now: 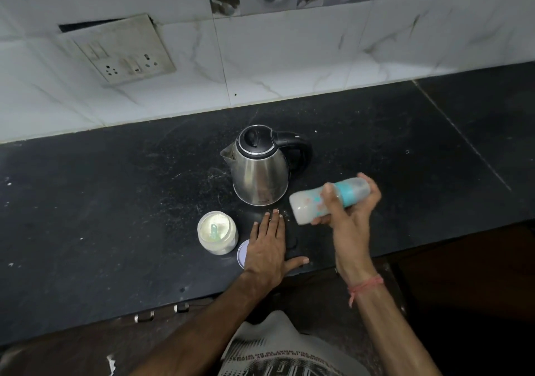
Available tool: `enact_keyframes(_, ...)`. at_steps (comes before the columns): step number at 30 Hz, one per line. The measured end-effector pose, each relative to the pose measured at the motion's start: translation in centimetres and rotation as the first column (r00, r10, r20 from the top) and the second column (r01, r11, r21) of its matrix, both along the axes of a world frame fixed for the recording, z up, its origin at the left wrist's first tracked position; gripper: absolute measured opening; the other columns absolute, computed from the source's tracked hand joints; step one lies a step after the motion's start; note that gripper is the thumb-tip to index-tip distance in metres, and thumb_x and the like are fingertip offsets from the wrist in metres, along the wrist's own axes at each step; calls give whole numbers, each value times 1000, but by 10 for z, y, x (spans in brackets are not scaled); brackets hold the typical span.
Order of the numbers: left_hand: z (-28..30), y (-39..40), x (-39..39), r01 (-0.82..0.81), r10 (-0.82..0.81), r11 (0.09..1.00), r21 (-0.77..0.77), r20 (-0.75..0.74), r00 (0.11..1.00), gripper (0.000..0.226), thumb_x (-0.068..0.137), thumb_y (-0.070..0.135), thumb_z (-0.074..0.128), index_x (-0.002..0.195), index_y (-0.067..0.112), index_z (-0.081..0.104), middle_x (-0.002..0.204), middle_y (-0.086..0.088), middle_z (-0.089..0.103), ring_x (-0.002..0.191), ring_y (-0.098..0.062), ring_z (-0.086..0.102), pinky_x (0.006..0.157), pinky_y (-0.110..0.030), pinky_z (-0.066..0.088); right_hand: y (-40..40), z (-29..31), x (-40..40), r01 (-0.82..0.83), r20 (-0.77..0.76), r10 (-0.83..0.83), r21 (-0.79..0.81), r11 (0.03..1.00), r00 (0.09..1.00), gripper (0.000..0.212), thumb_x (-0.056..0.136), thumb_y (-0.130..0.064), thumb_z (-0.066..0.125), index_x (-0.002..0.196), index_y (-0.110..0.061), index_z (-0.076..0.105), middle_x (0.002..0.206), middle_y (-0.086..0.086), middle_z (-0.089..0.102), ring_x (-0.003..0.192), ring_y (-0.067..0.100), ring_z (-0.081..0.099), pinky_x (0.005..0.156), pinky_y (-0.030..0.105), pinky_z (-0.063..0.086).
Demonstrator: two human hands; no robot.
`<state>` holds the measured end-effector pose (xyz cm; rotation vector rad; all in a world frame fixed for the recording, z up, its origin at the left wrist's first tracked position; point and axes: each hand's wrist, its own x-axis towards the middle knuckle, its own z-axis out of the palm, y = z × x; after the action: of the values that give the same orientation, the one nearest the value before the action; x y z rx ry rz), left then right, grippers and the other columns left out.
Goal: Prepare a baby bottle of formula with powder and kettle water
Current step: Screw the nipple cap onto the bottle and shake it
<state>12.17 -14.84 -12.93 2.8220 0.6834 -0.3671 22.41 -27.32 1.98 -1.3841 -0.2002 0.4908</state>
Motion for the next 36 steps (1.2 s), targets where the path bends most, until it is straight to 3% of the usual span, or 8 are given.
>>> enact_keyframes(3, -3, -3, -2, -7, 9, 999, -35, 47, 999, 129, 93, 96, 48, 183, 17, -3, 191, -10, -1, 178, -30, 0, 144, -51, 1, -2, -4, 0, -227, 26, 229, -80, 971, 973, 76, 91, -28, 82, 153, -44, 40, 132, 4, 58, 112, 20, 75, 78, 41, 68)
enact_keyframes(7, 2, 0, 0, -3, 3, 1000, 11, -5, 1000, 132, 95, 98, 42, 182, 9, -3, 191, -11, -7, 178, -31, -4, 144, -51, 1, -2, -2, 6, 77, -8, -77, 19, 997, 997, 71, 101, -24, 76, 155, -41, 33, 138, 3, 55, 113, 18, 73, 79, 36, 65)
enact_keyframes(11, 3, -3, -4, -12, 12, 1000, -27, 24, 1000, 130, 96, 95, 47, 182, 12, -5, 192, -10, -5, 178, -29, -4, 144, -51, 1, -9, 1, 11, -271, 34, 278, -149, 951, 960, 74, 94, -31, 81, 152, -47, 38, 135, 2, 55, 116, 23, 72, 82, 43, 68)
enact_keyframes(15, 0, -3, -4, -15, 14, 1000, 17, 52, 999, 129, 96, 97, 44, 183, 13, -1, 192, -9, 0, 178, -29, -1, 144, -51, 1, 0, -2, 3, -74, -23, 73, -54, 996, 997, 69, 99, -30, 77, 152, -43, 35, 135, 4, 57, 108, 15, 76, 77, 39, 67)
enact_keyframes(18, -2, -5, -6, -47, 53, 997, -60, 119, 991, 124, 97, 90, 55, 182, 22, -4, 191, -7, 3, 178, -27, 1, 143, -45, -6, 3, -6, -2, -294, 11, 299, -142, 945, 954, 73, 94, -29, 83, 149, -50, 40, 137, 7, 57, 111, 23, 75, 76, 44, 68)
enact_keyframes(22, -6, -2, -3, -31, 39, 998, -52, 168, 985, 121, 93, 93, 51, 181, 22, 9, 188, -8, 19, 176, -30, 15, 144, -50, 4, 4, -6, -5, -173, -17, 172, -80, 982, 985, 69, 98, -30, 79, 150, -47, 37, 133, 7, 59, 108, 22, 77, 76, 43, 67)
enact_keyframes(25, -14, -3, -7, -49, 75, 993, -104, 261, 962, 120, 84, 97, 42, 176, 29, 5, 184, -13, 32, 173, -36, 28, 141, -50, 7, 2, -7, -8, -338, -17, 338, -134, 932, 941, 73, 91, -36, 83, 149, -52, 40, 137, 8, 57, 111, 21, 76, 79, 47, 68)
enact_keyframes(36, -3, -2, -4, -9, 11, 1000, -20, 101, 995, 129, 94, 97, 47, 183, 17, -1, 191, -7, 2, 178, -28, 1, 144, -49, -1, -3, -1, -1, -132, 32, 134, -38, 990, 991, 71, 97, -29, 78, 153, -45, 37, 130, 5, 59, 108, 21, 76, 72, 41, 66)
